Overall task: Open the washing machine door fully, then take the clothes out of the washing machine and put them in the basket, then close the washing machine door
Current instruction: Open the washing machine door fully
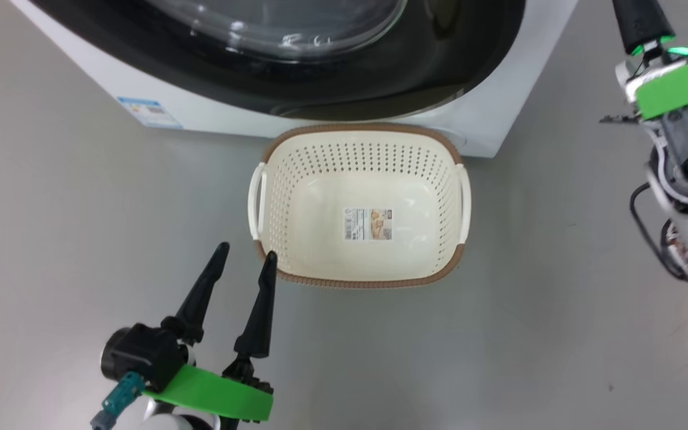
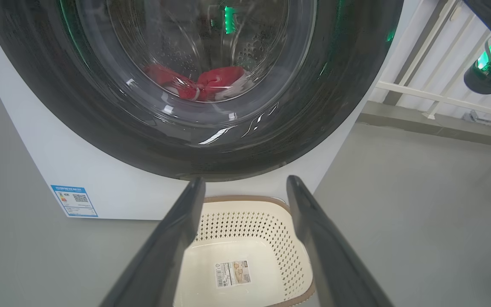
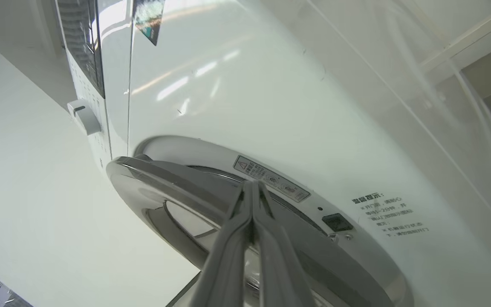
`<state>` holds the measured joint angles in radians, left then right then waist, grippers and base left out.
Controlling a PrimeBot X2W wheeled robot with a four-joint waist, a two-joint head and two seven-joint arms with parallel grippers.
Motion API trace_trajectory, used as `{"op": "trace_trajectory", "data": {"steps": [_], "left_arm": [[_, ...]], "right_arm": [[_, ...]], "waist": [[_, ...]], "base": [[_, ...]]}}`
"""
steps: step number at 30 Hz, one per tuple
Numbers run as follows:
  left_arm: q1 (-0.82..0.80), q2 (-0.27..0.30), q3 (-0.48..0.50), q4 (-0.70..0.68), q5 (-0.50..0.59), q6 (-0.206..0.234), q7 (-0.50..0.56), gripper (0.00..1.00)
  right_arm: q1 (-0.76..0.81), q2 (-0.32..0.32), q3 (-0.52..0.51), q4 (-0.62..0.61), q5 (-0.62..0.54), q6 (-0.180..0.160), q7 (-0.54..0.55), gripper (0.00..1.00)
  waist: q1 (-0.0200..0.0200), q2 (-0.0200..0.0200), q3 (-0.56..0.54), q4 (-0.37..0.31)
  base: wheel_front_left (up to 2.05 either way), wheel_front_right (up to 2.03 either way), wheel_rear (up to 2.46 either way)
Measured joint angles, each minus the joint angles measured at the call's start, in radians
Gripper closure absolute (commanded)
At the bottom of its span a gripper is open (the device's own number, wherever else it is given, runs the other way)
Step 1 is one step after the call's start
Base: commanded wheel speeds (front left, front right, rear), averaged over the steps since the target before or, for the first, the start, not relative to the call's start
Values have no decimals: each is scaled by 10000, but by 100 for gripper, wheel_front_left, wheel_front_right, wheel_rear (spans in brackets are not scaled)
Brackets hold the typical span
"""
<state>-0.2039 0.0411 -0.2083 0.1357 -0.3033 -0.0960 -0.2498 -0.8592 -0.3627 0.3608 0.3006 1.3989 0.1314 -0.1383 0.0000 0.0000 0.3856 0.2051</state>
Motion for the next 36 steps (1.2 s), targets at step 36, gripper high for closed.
{"op": "trace_trajectory", "data": {"steps": [36], "left_arm": [[-883, -33, -430, 59, -667, 81, 0, 0]], "right_arm": [[-2246, -694, 92, 1486, 2619, -86, 5482, 100]], "waist": [[0, 0, 1238, 906]], "base": [[0, 0, 0]]}}
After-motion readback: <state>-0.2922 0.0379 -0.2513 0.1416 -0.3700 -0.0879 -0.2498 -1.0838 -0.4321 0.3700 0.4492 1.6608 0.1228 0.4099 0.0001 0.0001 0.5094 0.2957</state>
